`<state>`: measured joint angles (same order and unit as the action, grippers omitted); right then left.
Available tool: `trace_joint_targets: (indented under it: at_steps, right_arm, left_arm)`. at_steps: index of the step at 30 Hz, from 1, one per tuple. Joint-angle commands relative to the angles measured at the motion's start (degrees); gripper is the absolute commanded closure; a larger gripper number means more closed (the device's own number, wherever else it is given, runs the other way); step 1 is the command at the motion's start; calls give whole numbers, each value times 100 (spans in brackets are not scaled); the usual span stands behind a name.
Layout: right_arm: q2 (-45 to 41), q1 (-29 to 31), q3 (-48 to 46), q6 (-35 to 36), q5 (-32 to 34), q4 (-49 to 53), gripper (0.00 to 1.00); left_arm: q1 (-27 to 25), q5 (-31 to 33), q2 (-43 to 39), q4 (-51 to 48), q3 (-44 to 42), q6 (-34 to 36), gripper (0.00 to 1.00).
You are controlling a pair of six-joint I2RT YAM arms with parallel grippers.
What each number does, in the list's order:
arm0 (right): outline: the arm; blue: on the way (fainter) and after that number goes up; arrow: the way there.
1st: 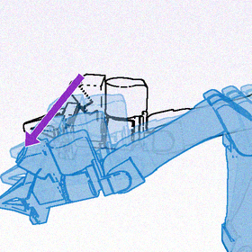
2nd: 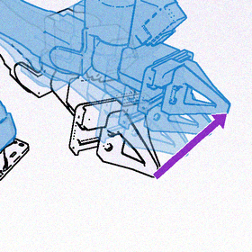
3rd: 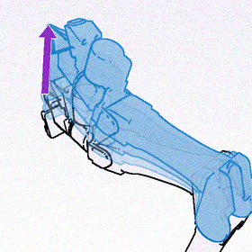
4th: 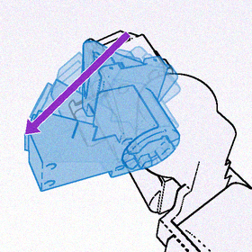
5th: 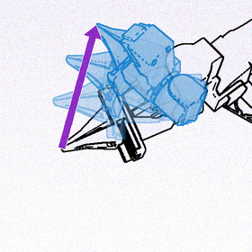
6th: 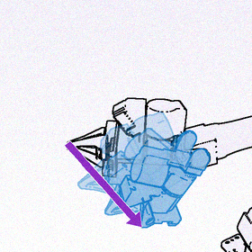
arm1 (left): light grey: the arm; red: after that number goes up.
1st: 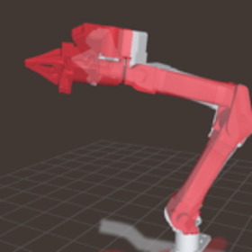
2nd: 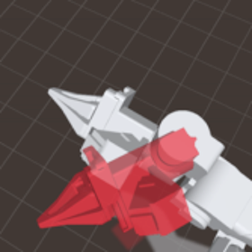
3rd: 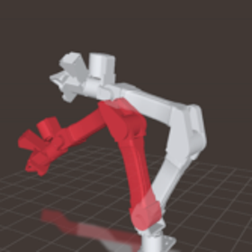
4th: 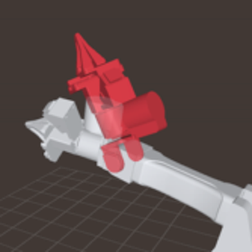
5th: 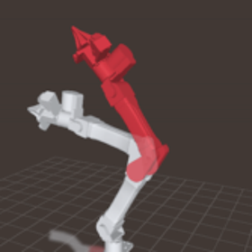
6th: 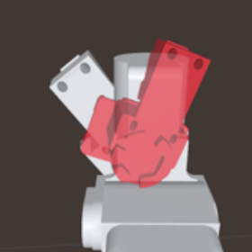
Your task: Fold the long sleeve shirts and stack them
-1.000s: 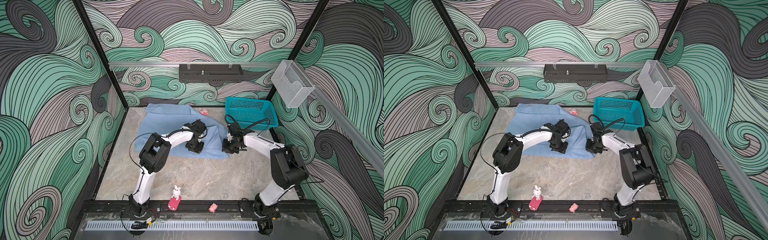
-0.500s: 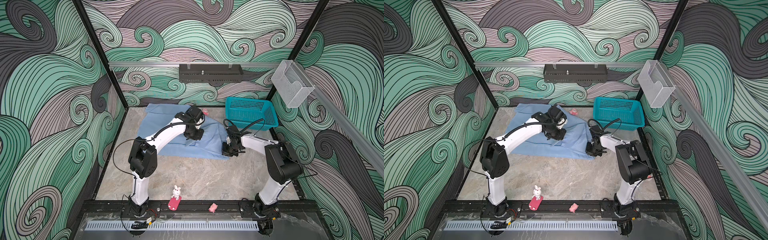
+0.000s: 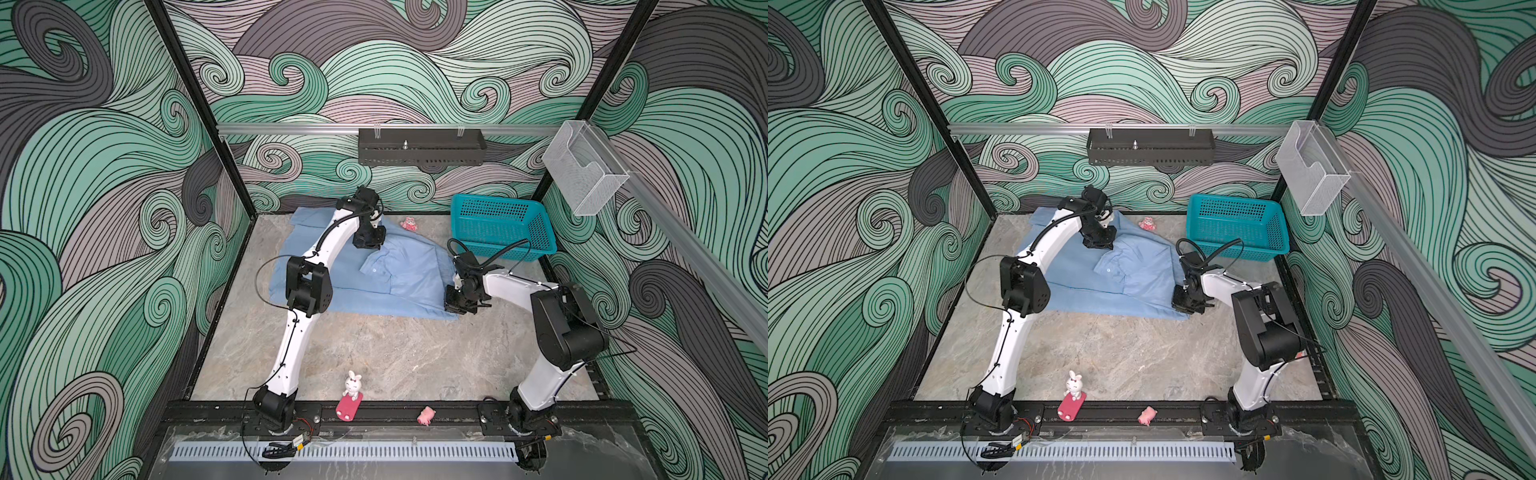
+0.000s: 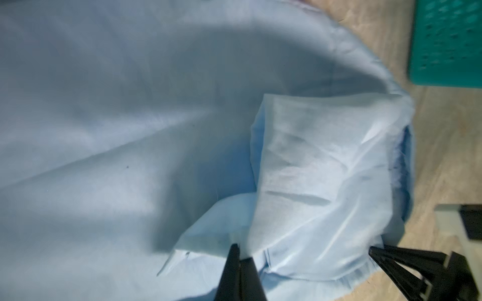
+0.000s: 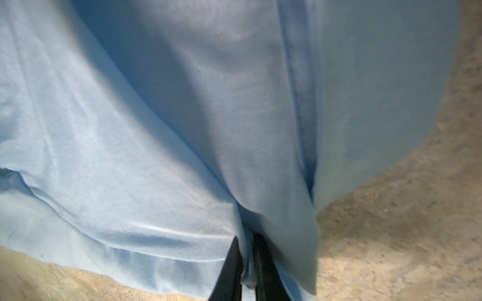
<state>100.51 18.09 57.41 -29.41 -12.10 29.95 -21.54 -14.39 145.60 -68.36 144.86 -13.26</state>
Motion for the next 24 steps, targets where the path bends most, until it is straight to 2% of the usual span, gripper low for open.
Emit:
trace_joint_targets:
  at_steps: [1,2,3,7,9,11,12,15,17,20,24]
  right_arm:
    - [-58,2,-113,-3,19,217,88]
    - [-65,2,-106,9,23,221,88]
    - [-60,1,-88,8,7,238,88]
    - [-11,11,-3,32,14,295,87]
    - [8,15,31,25,1,309,87]
    - [15,13,43,14,5,307,86]
    - [29,11,53,4,-3,299,86]
    - [47,20,89,-18,-13,300,86]
    - [73,34,121,-18,-34,308,86]
    - [99,58,172,5,-21,346,86]
    - [37,69,165,23,23,368,85]
  left_arm:
    - [205,-273,382,-540,314,-80,100]
    - [271,-214,397,-424,278,-130,100]
    - [335,-167,393,-307,243,-199,95]
    - [480,-221,87,-176,172,-319,60]
    - [483,-303,-278,-271,-105,-404,52]
    - [457,-363,-949,73,-1160,-726,50]
    - [449,-472,-1433,532,-2061,-999,50]
    - [448,-788,-2729,2353,-4643,-2330,49]
    - [454,-1039,-3192,3393,-5790,-3270,49]
    - [414,-1291,-3345,4430,-6609,-4375,48]
    - [324,-1046,-3187,4585,-6645,-5161,47]
